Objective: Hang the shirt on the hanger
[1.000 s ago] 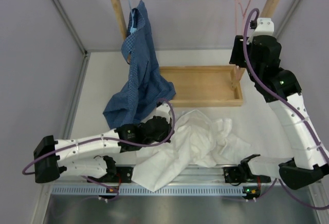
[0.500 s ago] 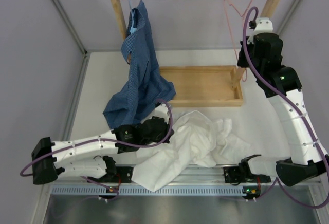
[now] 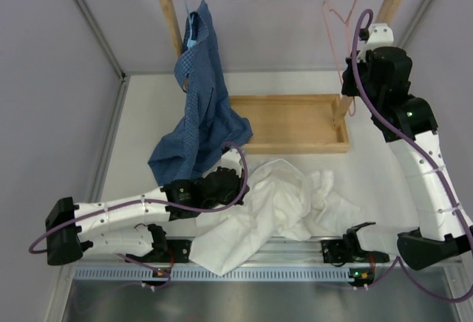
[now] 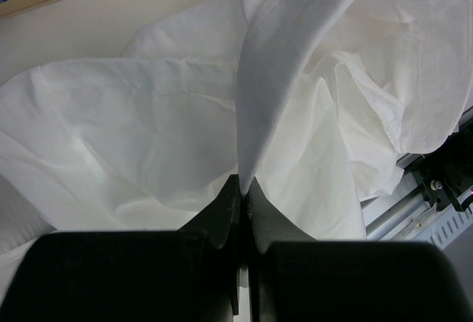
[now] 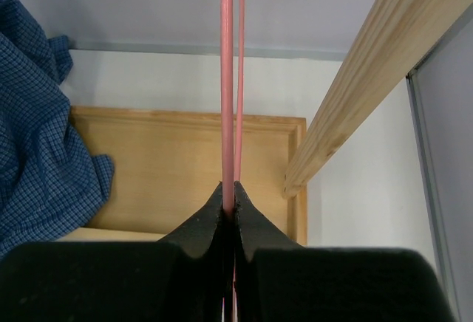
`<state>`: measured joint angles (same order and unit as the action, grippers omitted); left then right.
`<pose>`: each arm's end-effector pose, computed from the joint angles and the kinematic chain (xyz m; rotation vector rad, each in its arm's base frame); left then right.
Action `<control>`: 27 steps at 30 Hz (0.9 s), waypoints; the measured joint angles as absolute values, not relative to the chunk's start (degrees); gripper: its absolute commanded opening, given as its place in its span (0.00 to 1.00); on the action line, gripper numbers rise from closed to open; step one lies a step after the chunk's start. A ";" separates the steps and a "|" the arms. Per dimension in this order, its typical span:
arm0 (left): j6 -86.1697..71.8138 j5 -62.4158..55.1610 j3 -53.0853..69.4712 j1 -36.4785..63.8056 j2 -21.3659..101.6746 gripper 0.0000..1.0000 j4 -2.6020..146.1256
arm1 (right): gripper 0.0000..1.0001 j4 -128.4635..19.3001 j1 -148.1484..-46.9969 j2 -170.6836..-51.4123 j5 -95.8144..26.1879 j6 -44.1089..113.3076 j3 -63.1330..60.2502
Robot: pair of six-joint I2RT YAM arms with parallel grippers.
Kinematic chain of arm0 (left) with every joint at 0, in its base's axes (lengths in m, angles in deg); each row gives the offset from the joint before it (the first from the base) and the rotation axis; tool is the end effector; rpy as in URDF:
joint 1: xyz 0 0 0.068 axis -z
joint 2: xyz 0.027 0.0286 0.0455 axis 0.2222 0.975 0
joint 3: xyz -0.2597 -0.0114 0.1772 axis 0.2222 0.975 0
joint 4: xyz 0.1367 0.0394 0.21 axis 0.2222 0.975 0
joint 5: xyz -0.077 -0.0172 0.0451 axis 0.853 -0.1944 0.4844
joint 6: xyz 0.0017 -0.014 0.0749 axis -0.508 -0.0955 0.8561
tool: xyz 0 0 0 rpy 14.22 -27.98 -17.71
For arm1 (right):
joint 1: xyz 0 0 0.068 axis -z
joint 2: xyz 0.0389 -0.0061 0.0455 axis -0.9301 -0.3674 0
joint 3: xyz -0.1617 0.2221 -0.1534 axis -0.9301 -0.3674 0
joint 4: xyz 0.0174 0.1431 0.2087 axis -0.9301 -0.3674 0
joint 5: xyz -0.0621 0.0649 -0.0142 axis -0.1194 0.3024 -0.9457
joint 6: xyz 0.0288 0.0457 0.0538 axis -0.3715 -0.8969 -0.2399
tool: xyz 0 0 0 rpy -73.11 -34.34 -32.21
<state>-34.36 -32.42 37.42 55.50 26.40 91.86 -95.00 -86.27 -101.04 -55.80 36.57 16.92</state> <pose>0.1043 -0.2011 0.2842 0.3743 2.2127 -0.6617 0.2379 0.0608 0.5088 -0.0538 1.8772 0.0520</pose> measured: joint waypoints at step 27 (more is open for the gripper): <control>-40.20 -35.40 32.97 47.74 30.99 0.00 92.28 | 0.00 -94.54 -86.23 -79.88 -34.47 37.84 2.76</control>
<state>-40.20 -35.40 32.97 47.74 30.99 92.28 -94.54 -86.23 -79.88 -34.47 37.84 2.76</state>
